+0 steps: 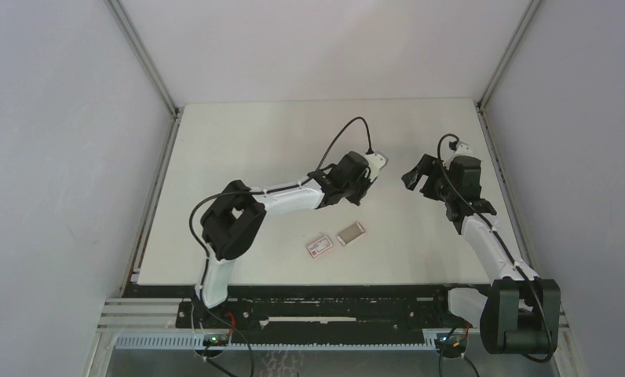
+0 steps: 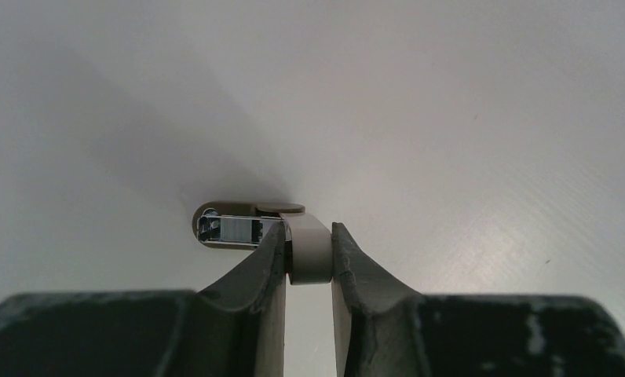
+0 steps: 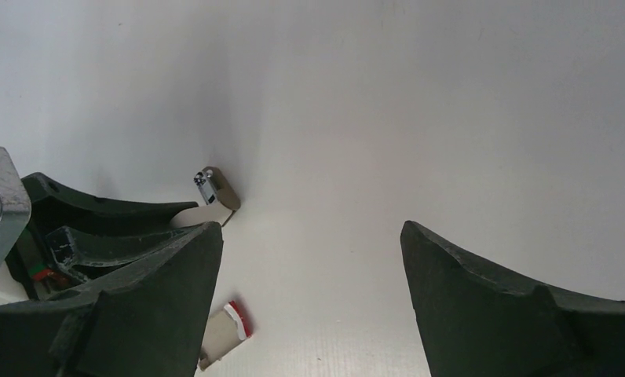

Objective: Load the staples into the stapler

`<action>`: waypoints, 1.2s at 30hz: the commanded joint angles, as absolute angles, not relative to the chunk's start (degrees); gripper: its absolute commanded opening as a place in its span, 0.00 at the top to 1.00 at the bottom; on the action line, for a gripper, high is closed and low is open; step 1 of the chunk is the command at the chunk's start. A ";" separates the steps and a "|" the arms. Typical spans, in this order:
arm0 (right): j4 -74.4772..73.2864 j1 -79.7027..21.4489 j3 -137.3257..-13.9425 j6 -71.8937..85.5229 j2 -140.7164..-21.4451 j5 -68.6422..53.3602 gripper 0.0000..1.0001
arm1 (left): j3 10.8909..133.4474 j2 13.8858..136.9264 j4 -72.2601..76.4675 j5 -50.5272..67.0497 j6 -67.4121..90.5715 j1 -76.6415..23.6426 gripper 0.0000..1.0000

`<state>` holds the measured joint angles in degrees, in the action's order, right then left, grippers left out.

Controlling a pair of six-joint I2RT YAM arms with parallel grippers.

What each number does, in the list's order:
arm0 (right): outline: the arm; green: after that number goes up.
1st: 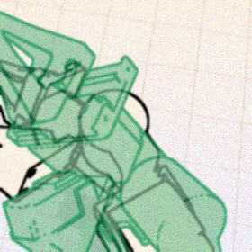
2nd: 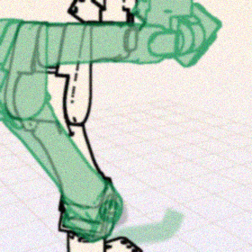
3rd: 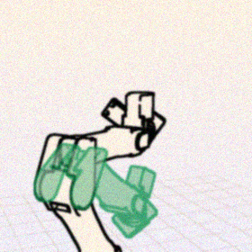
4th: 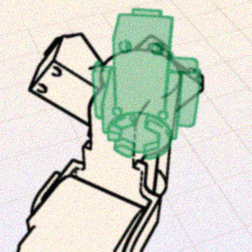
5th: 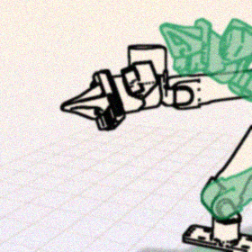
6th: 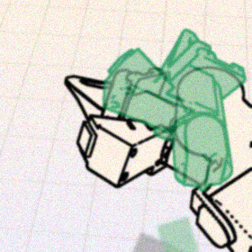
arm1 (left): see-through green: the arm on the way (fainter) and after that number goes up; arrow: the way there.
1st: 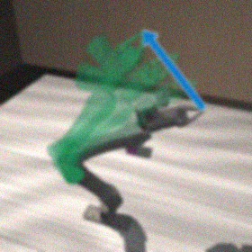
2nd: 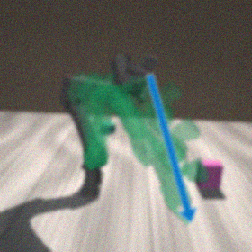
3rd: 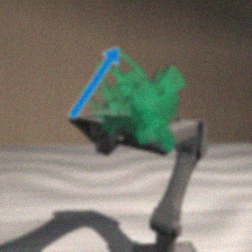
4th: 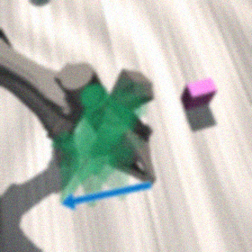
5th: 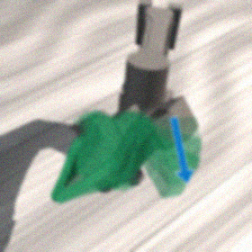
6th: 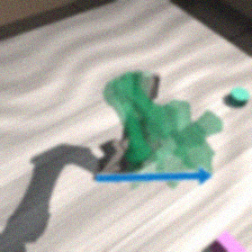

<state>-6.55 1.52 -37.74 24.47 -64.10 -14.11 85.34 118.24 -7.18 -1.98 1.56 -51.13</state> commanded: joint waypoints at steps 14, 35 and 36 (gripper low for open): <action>-0.11 -10.54 -36.96 17.77 -65.34 -16.45 0.18 | 71.81 104.11 -12.64 -2.24 19.98 -48.35 1.00; 10.47 -27.51 -33.66 12.75 -72.84 -16.04 0.18 | 60.92 102.77 2.57 19.00 26.91 -38.24 0.96; 10.81 -27.76 -33.66 12.20 -73.12 -16.51 0.17 | 60.39 102.48 3.42 19.92 27.28 -37.64 0.96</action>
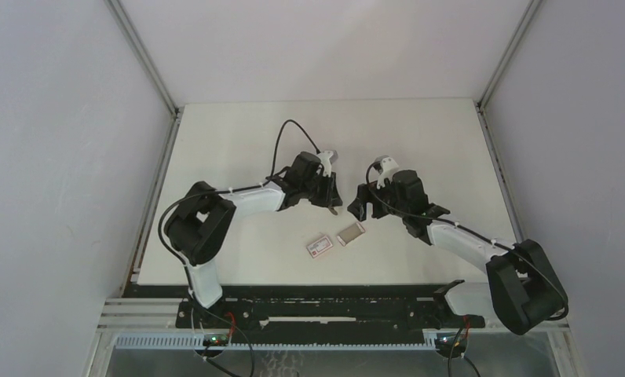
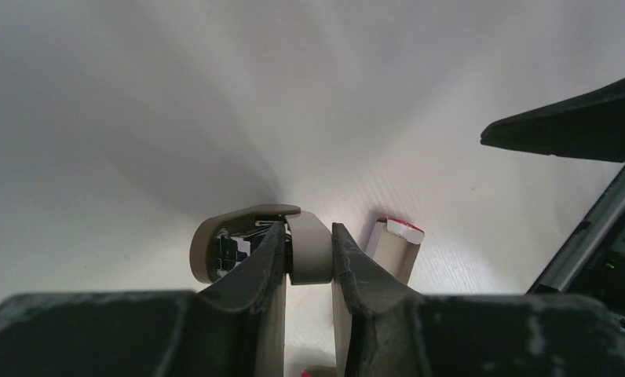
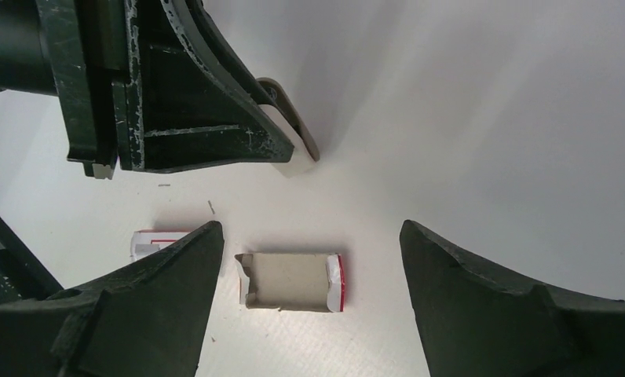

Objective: Load the staples into the stapler

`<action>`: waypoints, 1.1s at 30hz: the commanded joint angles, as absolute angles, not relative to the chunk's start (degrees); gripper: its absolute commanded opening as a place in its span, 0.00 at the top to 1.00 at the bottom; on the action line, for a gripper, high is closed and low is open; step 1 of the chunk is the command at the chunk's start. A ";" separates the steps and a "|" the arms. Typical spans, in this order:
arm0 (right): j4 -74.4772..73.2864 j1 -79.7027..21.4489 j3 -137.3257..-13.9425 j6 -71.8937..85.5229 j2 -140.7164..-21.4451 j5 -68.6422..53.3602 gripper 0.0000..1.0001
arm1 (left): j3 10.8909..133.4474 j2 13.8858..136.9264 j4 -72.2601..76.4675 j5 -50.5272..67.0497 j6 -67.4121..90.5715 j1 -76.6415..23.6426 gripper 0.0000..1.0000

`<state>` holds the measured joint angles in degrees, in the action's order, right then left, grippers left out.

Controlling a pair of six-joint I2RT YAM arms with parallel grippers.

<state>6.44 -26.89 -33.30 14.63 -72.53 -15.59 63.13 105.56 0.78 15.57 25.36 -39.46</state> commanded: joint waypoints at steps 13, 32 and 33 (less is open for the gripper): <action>32.38 -35.28 -32.51 1.76 -88.72 -15.73 0.21 | 56.09 101.41 6.79 32.67 28.61 -31.79 1.00; 41.80 -39.89 -37.07 -5.59 -102.43 -15.26 0.67 | 55.12 100.63 5.80 35.29 28.30 -31.08 1.00; 40.96 -40.03 -37.07 -5.48 -102.09 -15.01 0.73 | 55.11 100.63 5.80 35.26 28.31 -30.98 0.99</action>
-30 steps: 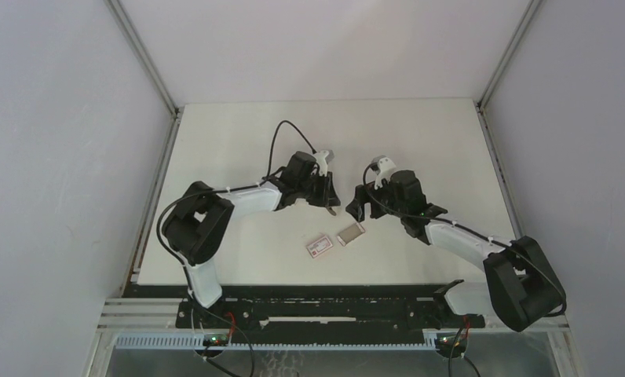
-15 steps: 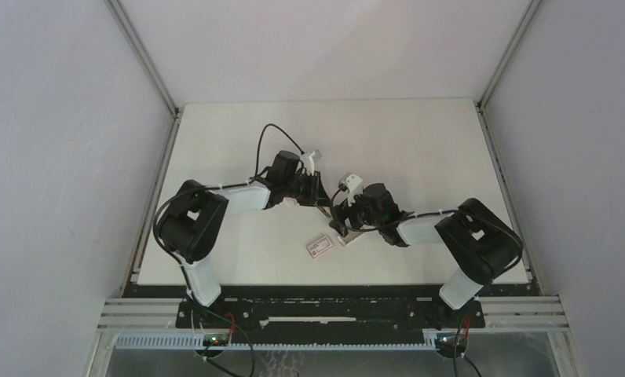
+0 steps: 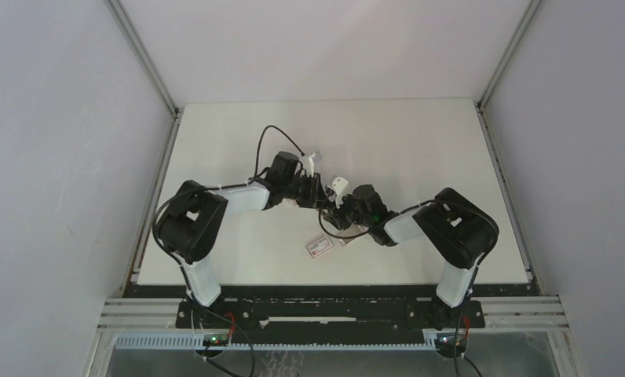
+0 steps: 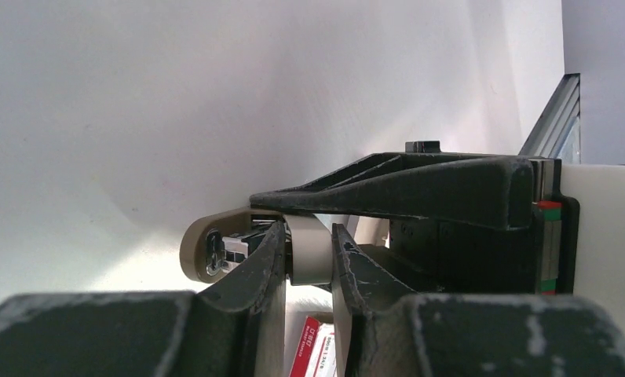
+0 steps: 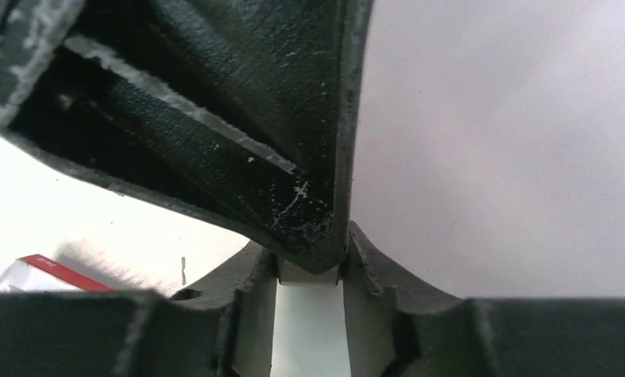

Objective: Load the staples into the stapler

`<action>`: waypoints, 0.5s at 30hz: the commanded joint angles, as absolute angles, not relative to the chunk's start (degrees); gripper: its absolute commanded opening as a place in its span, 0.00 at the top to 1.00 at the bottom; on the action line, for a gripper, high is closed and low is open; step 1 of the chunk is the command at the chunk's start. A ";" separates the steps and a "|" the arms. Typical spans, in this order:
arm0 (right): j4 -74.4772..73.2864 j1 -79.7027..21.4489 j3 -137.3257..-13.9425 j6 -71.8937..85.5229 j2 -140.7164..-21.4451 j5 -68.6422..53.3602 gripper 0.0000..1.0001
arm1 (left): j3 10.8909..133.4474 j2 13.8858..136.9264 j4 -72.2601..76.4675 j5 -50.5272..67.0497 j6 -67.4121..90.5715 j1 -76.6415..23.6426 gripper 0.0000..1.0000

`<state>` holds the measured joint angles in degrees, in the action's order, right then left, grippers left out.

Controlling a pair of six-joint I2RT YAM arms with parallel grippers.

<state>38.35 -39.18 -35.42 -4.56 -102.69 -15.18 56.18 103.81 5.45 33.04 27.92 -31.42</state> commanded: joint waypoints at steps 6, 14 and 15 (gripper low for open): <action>32.52 -40.76 -37.00 -5.36 -98.33 -12.29 1.00 | 54.11 97.11 6.22 33.03 28.83 -29.82 0.76; 27.21 -40.96 -37.01 -4.95 -97.04 -10.33 1.00 | 53.42 88.41 1.30 26.94 26.09 -28.13 0.46; 26.94 -41.02 -37.00 -5.00 -97.03 -10.25 1.00 | 53.17 87.55 0.70 26.39 25.81 -26.55 0.44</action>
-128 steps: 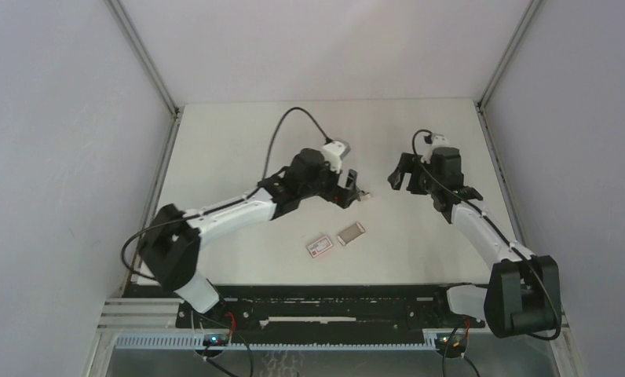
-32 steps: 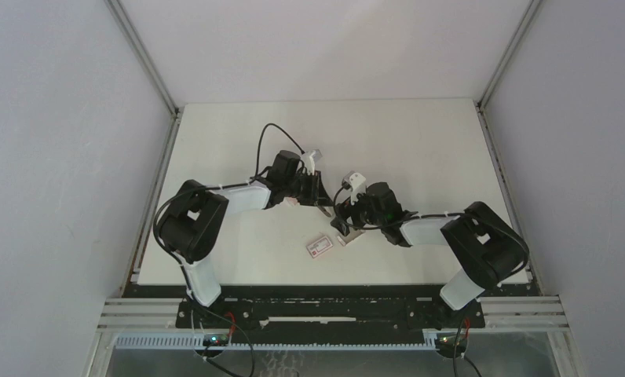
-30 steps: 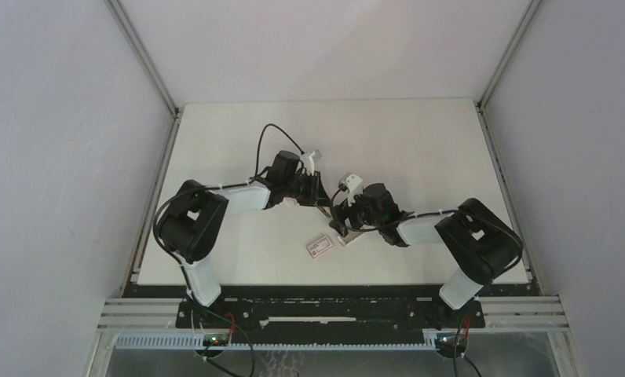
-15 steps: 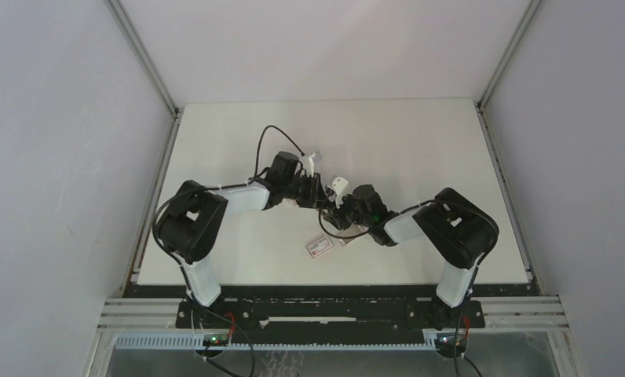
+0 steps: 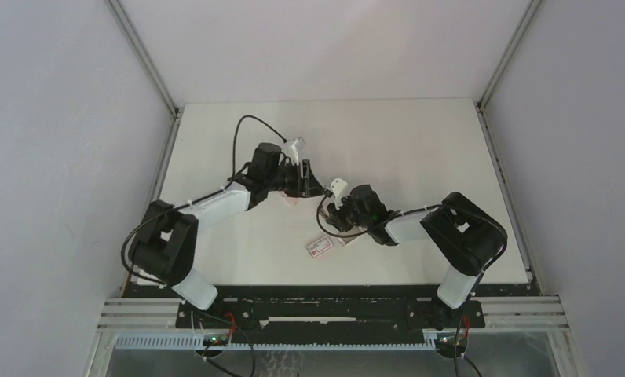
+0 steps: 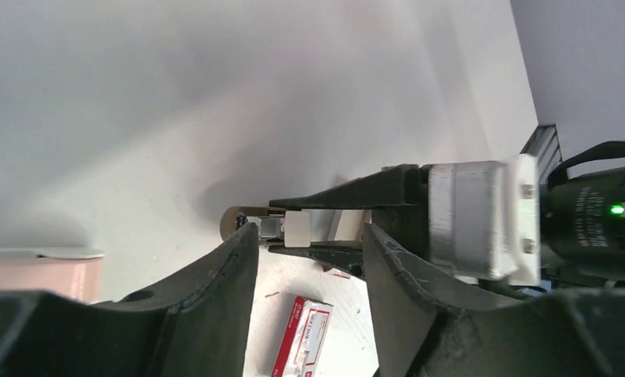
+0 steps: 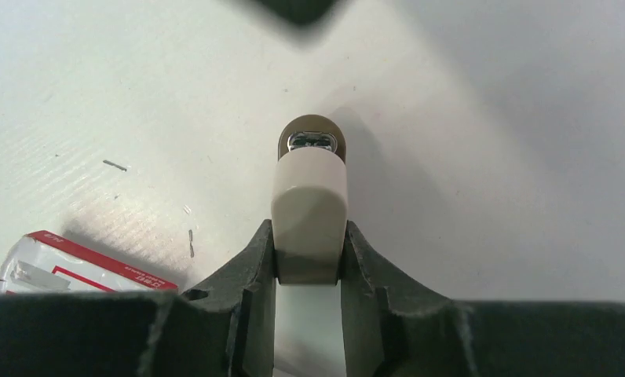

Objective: Load the staples into the stapler

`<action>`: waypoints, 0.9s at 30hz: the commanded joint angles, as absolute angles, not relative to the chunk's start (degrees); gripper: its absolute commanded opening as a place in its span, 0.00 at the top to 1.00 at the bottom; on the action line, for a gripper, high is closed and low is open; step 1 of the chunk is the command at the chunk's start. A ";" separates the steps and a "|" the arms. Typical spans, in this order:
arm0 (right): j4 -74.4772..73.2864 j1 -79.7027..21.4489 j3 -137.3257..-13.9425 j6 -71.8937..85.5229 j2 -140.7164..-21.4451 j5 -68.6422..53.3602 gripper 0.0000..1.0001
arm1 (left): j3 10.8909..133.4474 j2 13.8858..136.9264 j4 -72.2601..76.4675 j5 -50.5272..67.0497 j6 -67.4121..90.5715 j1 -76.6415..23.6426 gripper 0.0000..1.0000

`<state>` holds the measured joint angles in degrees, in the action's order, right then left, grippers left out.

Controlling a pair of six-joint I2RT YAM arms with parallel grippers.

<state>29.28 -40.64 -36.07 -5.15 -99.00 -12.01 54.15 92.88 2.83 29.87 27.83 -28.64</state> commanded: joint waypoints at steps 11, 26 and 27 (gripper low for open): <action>23.44 -41.40 -37.00 -4.46 -91.80 -11.54 0.82 | 46.87 82.09 2.12 23.91 27.49 -25.21 0.18; 20.95 -41.53 -39.46 -5.09 -95.99 -12.25 0.77 | 41.59 83.65 10.16 26.58 33.55 -26.27 0.16; 20.29 -41.61 -39.99 -5.16 -96.61 -12.22 0.77 | 41.51 83.77 10.25 26.48 33.64 -26.28 0.16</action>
